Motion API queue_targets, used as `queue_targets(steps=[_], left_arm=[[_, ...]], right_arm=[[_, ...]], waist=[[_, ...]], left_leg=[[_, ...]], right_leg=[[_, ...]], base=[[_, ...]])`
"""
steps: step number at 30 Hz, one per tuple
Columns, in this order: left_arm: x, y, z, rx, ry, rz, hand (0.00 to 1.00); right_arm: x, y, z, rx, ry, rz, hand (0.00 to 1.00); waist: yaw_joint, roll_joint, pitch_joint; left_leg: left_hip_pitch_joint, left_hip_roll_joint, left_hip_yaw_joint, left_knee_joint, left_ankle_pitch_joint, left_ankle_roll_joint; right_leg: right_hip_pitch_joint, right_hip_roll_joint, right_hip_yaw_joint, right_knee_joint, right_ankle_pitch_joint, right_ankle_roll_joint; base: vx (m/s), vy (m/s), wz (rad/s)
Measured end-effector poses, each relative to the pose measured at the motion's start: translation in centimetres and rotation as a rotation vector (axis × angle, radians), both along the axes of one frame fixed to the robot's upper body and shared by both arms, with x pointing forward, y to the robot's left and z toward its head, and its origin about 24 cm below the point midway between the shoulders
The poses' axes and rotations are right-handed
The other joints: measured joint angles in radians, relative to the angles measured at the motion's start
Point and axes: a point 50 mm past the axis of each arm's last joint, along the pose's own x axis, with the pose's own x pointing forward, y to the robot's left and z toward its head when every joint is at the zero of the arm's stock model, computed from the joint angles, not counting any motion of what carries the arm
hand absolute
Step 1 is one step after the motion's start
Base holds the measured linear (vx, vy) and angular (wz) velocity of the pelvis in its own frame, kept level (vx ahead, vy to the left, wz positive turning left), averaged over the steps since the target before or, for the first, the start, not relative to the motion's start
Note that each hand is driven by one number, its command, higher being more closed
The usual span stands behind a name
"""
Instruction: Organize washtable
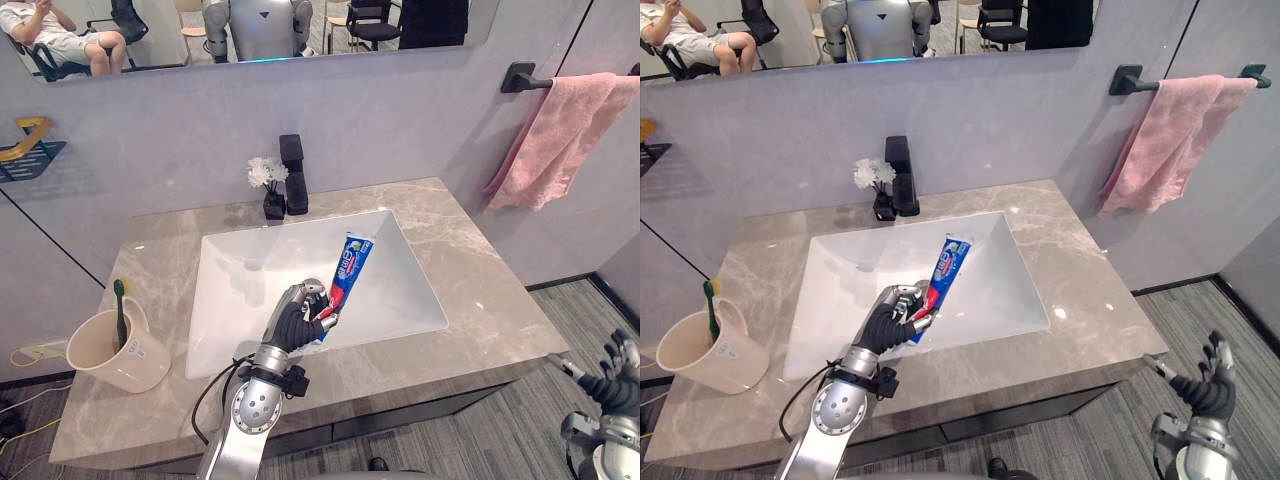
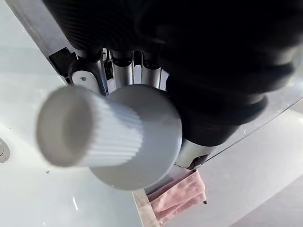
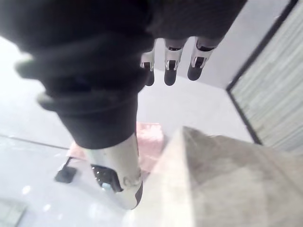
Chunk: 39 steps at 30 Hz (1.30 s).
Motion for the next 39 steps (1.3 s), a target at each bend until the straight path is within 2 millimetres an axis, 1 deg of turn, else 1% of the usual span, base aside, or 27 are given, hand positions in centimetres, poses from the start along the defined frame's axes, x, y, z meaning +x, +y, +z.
queue_targets(steps=[1, 2, 3, 5, 6, 7, 8, 9, 11, 12, 13, 14, 16, 17, 19, 20, 22, 26, 29, 34, 37, 39], left_arm=[[0.0, 0.0, 0.0, 0.000, 0.000, 0.000, 1.00], [0.0, 0.2, 0.0, 0.002, 0.002, 0.002, 1.00], [0.0, 0.2, 0.1, 0.001, 0.003, -0.002, 1.00], [0.0, 0.3, 0.5, -0.007, -0.011, -0.005, 1.00], [0.0, 0.4, 0.6, -0.016, -0.013, -0.004, 1.00], [0.0, 0.4, 0.7, -0.027, -0.016, -0.004, 1.00], [0.0, 0.4, 0.7, -0.030, -0.018, -0.005, 1.00], [0.0, 0.3, 0.8, -0.031, -0.019, -0.007, 1.00], [-0.1, 0.0, 0.8, -0.035, -0.023, -0.021, 1.00], [-0.1, -0.2, 0.9, -0.039, -0.025, -0.030, 1.00], [-0.2, -0.6, 1.0, -0.051, -0.029, -0.048, 1.00], [-0.2, -0.8, 1.1, -0.054, -0.032, -0.055, 1.00], [-0.3, -1.3, 1.9, -0.066, -0.067, -0.080, 1.00], [-0.3, -1.4, 2.2, -0.069, -0.079, -0.086, 1.00], [-0.2, -1.8, 3.1, -0.078, -0.125, -0.105, 1.00], [-0.2, -1.9, 3.3, -0.081, -0.135, -0.110, 1.00], [0.0, -2.1, 3.8, -0.089, -0.164, -0.107, 1.00], [-0.1, -2.7, 4.0, -0.105, -0.176, -0.119, 1.00], [-0.2, -2.8, 4.0, -0.114, -0.183, -0.109, 1.00], [-0.3, -3.3, 4.0, -0.125, -0.185, -0.123, 1.00], [-0.3, -3.4, 4.2, -0.131, -0.192, -0.126, 1.00], [-0.2, -3.8, 4.5, -0.134, -0.209, -0.143, 1.00]], right_arm=[[0.3, 0.1, 0.7, -0.020, -0.017, 0.022, 0.00], [0.7, 0.1, 1.9, -0.060, -0.052, 0.053, 0.00], [0.9, 0.2, 2.4, -0.076, -0.071, 0.070, 0.00], [1.7, 0.4, 4.3, -0.131, -0.143, 0.127, 0.00], [1.9, 0.5, 4.8, -0.140, -0.168, 0.144, 0.00], [2.7, 0.8, 5.7, -0.153, -0.222, 0.183, 0.00], [3.7, 1.4, 6.5, -0.147, -0.280, 0.233, 0.00], [4.2, 1.8, 6.8, -0.138, -0.313, 0.263, 0.00], [6.4, 4.2, 7.8, -0.087, -0.408, 0.411, 0.00], [6.8, 4.9, 7.8, -0.066, -0.421, 0.448, 0.00], [7.6, 6.2, 7.7, -0.023, -0.442, 0.515, 0.00], [7.9, 6.9, 7.6, 0.006, -0.447, 0.551, 0.00], [8.8, 9.4, 7.1, 0.090, -0.448, 0.681, 0.00], [9.0, 9.9, 7.0, 0.112, -0.448, 0.714, 0.00], [9.8, 11.9, 6.4, 0.192, -0.445, 0.807, 0.00], [9.9, 12.3, 6.2, 0.221, -0.443, 0.826, 0.00], [10.2, 13.8, 5.4, 0.304, -0.426, 0.876, 0.00], [10.4, 14.9, 4.4, 0.410, -0.407, 0.912, 0.00], [10.5, 15.8, 3.6, 0.503, -0.393, 0.932, 0.00], [10.5, 16.8, 3.3, 0.612, -0.389, 0.965, 0.00], [11.1, 17.9, 3.1, 0.666, -0.384, 0.995, 0.00], [11.1, 18.2, 3.0, 0.695, -0.384, 0.999, 0.00]], waist=[[0.000, 0.000, 0.000], [0.001, 0.000, 0.000], [0.001, -0.001, 0.000], [0.001, -0.010, 0.005], [0.002, -0.012, 0.007], [0.004, -0.014, 0.007], [0.005, -0.015, 0.006], [0.006, -0.015, 0.006], [0.008, -0.006, 0.000], [0.008, -0.003, -0.004], [0.014, 0.004, -0.009], [0.019, 0.007, -0.011], [0.042, 0.013, -0.015], [0.044, 0.013, -0.015], [0.044, 0.013, -0.015], [0.047, 0.012, -0.015], [0.060, 0.011, -0.014], [0.064, 0.002, -0.014], [0.067, -0.001, -0.014], [0.068, -0.008, -0.014], [0.067, -0.014, -0.016], [0.069, -0.016, -0.016]], left_leg=[[0.000, -0.001, 0.001, 0.001, -0.001, 0.001], [-0.001, -0.003, 0.003, 0.003, -0.001, 0.002], [-0.002, -0.004, 0.003, 0.005, -0.002, 0.004], [-0.004, -0.006, 0.002, 0.017, -0.006, 0.007], [-0.004, -0.007, 0.001, 0.018, -0.006, 0.007], [-0.004, -0.008, -0.002, 0.021, -0.006, 0.008], [-0.004, -0.010, -0.006, 0.023, -0.007, 0.009], [-0.005, -0.011, -0.007, 0.024, -0.007, 0.009], [-0.018, -0.018, -0.029, 0.027, -0.006, 0.011], [-0.024, -0.020, -0.037, 0.030, -0.005, 0.012], [-0.028, -0.022, -0.045, 0.031, -0.003, 0.014], [-0.029, -0.023, -0.049, 0.031, -0.001, 0.015], [-0.029, -0.024, -0.076, 0.031, 0.002, 0.016], [-0.031, -0.025, -0.085, 0.031, 0.003, 0.017], [-0.038, -0.034, -0.114, 0.031, 0.008, 0.023], [-0.039, -0.036, -0.117, 0.031, 0.009, 0.025], [-0.040, -0.042, -0.120, 0.030, 0.013, 0.030], [-0.040, -0.055, -0.143, 0.028, 0.018, 0.039], [-0.038, -0.062, -0.156, 0.019, 0.026, 0.045], [-0.039, -0.070, -0.167, 0.013, 0.033, 0.046], [-0.040, -0.070, -0.167, 0.010, 0.035, 0.044], [-0.040, -0.070, -0.168, 0.007, 0.037, 0.044]], right_leg=[[-0.002, -0.001, 0.000, 0.004, 0.000, 0.000], [-0.011, -0.001, 0.000, 0.017, 0.000, 0.000], [-0.011, -0.002, 0.000, 0.019, 0.000, 0.000], [-0.011, -0.006, 0.000, 0.023, -0.002, 0.003], [-0.011, -0.007, 0.000, 0.026, -0.002, 0.003], [-0.014, -0.008, -0.001, 0.028, -0.003, 0.004], [-0.014, -0.010, -0.004, 0.027, -0.004, 0.005], [-0.014, -0.012, -0.006, 0.027, -0.004, 0.005], [-0.011, -0.022, -0.024, 0.018, 0.000, 0.010], [-0.011, -0.025, -0.032, 0.014, 0.001, 0.010], [-0.010, -0.027, -0.039, 0.013, 0.003, 0.011], [-0.009, -0.028, -0.045, 0.013, 0.004, 0.011], [0.008, -0.032, -0.072, 0.008, 0.004, 0.011], [0.011, -0.033, -0.082, 0.008, 0.004, 0.011], [0.024, -0.043, -0.115, 0.006, 0.004, 0.011], [0.025, -0.045, -0.117, 0.006, 0.004, 0.011], [0.029, -0.053, -0.122, 0.006, 0.005, 0.013], [0.047, -0.068, -0.146, -0.007, 0.008, 0.018], [0.053, -0.077, -0.158, -0.008, 0.009, 0.019], [0.054, -0.081, -0.169, -0.009, 0.009, 0.019], [0.055, -0.080, -0.169, -0.013, 0.009, 0.019], [0.055, -0.079, -0.171, -0.013, 0.009, 0.019]], base=[[-0.01, 0.000, -0.10], [-0.03, 0.001, -0.08], [-0.04, 0.002, -0.07], [-0.05, -0.001, -0.01], [-0.06, -0.005, 0.01], [-0.07, -0.007, 0.03], [-0.07, -0.007, 0.04], [-0.06, -0.006, 0.07], [-0.04, -0.006, 0.21], [-0.01, -0.008, 0.29], [0.00, -0.008, 0.21], [0.01, -0.014, 0.29], [0.02, -0.015, 0.33], [0.01, -0.012, 0.34], [0.01, 0.000, 0.37], [0.00, 0.016, 0.20], [-0.02, 0.016, 0.08], [-0.03, 0.010, 0.19], [-0.03, -0.002, 0.11], [-0.02, 0.003, 0.06], [0.00, 0.000, 0.00], [-0.01, -0.008, 0.02]])
